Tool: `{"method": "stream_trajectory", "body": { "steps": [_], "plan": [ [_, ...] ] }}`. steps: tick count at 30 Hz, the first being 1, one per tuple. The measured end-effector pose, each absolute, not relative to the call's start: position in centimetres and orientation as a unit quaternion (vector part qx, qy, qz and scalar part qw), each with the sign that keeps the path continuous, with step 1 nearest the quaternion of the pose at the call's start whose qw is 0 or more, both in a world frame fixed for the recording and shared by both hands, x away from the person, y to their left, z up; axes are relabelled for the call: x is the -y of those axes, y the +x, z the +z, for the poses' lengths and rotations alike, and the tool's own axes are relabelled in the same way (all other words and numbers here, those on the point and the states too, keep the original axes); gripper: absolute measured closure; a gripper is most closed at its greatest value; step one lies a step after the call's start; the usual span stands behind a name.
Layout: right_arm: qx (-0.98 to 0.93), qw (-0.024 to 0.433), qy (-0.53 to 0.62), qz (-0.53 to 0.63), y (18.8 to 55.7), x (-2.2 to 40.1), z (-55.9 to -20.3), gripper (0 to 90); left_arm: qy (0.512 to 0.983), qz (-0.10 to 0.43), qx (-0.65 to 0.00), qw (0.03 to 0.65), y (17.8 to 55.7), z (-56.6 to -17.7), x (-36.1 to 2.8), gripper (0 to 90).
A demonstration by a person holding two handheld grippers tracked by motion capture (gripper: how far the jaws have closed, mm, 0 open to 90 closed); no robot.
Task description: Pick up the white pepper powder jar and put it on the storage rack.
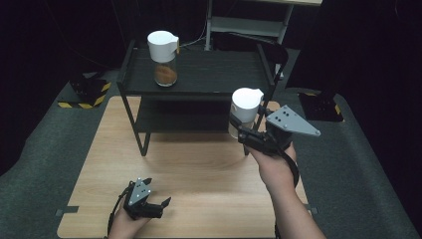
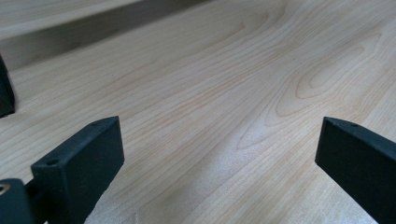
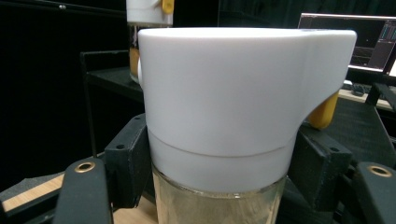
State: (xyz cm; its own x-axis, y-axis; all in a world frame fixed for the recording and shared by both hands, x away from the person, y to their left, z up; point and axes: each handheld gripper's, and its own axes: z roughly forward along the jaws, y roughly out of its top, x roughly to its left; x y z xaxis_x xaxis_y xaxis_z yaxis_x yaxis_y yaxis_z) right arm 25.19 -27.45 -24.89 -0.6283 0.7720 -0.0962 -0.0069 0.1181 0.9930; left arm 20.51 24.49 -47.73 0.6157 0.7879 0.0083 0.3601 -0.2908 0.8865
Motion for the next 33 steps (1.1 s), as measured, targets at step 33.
{"method": "stream_trajectory", "body": {
  "steps": [33],
  "plan": [
    [-0.66,0.344,0.308,0.593,31.6,24.6,-19.4,30.2,0.766,0.226,-0.374,0.471,20.5,-47.9,-24.8,1.4]
  ]
}}
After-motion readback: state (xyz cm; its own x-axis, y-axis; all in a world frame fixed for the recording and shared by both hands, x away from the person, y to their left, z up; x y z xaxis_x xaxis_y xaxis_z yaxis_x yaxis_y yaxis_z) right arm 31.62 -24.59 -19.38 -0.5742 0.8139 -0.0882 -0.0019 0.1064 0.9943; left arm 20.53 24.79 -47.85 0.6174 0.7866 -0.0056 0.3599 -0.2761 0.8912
